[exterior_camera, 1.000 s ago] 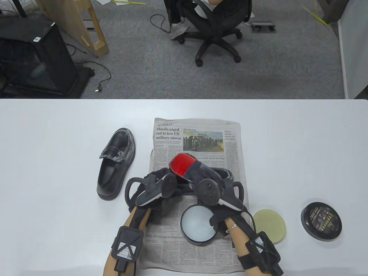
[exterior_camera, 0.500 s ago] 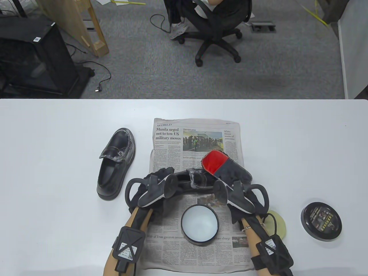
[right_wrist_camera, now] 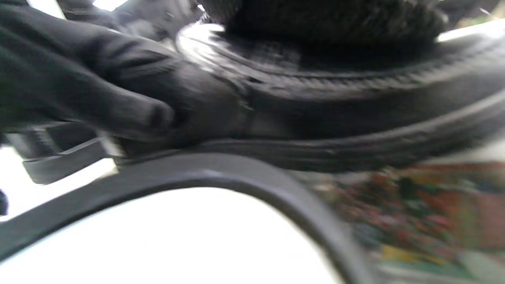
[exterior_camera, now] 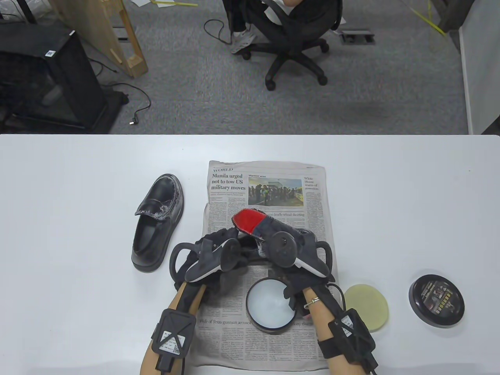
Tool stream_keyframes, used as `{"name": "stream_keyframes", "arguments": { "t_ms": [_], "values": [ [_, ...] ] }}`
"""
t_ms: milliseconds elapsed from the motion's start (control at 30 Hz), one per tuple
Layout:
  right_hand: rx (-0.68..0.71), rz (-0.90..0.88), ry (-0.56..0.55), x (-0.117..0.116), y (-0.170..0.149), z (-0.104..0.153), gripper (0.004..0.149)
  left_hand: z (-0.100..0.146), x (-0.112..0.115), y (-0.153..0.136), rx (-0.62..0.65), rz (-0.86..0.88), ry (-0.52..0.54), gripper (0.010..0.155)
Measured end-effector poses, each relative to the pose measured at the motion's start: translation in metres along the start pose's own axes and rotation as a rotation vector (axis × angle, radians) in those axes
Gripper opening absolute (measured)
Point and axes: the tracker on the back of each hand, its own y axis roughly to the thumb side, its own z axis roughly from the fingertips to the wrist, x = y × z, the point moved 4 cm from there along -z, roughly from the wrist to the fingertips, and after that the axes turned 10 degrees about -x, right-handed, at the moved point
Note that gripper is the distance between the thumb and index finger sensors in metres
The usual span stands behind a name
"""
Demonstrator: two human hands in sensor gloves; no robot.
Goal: Dip and apply leather care cream with polishing sponge on shoes
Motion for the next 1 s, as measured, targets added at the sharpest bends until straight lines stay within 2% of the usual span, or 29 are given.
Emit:
{"name": "stream_keyframes", "arguments": {
  "t_ms": [133, 200, 300, 433, 500, 567, 667, 767, 900, 1000],
  "values": [
    [-0.126, 0.084, -0.021, -0.002, -0.036, -0.005, 0.049, 0.0, 0.0, 0.0, -0.012, -0.003, 0.003, 0.086],
    [-0.172, 0.224, -0.124, -0.001, -0.05, 0.001, 0.049, 0.0, -0.001, 0.0, -0.022, -0.012, 0.008, 0.086],
    [-0.133, 0.351, -0.198, -0.004, -0.055, 0.014, 0.049, 0.001, -0.001, 0.0, -0.032, -0.017, 0.012, 0.085],
    [-0.028, 0.469, -0.254, -0.007, -0.044, 0.036, 0.05, 0.001, -0.001, 0.0, -0.035, -0.019, 0.011, 0.085],
    [0.056, 0.438, -0.264, -0.007, -0.031, 0.051, 0.05, 0.001, 0.0, 0.001, -0.031, -0.018, 0.005, 0.086],
    [0.131, 0.332, -0.258, -0.004, -0.017, 0.062, 0.05, 0.001, 0.0, 0.001, -0.019, -0.012, 0.001, 0.086],
    [0.185, 0.167, -0.247, 0.001, 0.003, 0.063, 0.049, 0.0, 0.001, 0.002, -0.004, -0.006, -0.012, 0.085],
    [0.174, 0.117, -0.268, 0.01, 0.012, 0.05, 0.049, 0.0, 0.001, 0.001, 0.008, -0.002, -0.02, 0.085],
    [0.086, -0.045, -0.086, 0.003, 0.008, 0.014, 0.049, 0.0, 0.001, 0.002, 0.014, -0.009, -0.016, 0.087],
    [-0.03, -0.004, -0.008, -0.002, -0.01, -0.004, 0.05, 0.0, 0.001, 0.001, -0.001, -0.008, -0.009, 0.086]
  ]
}}
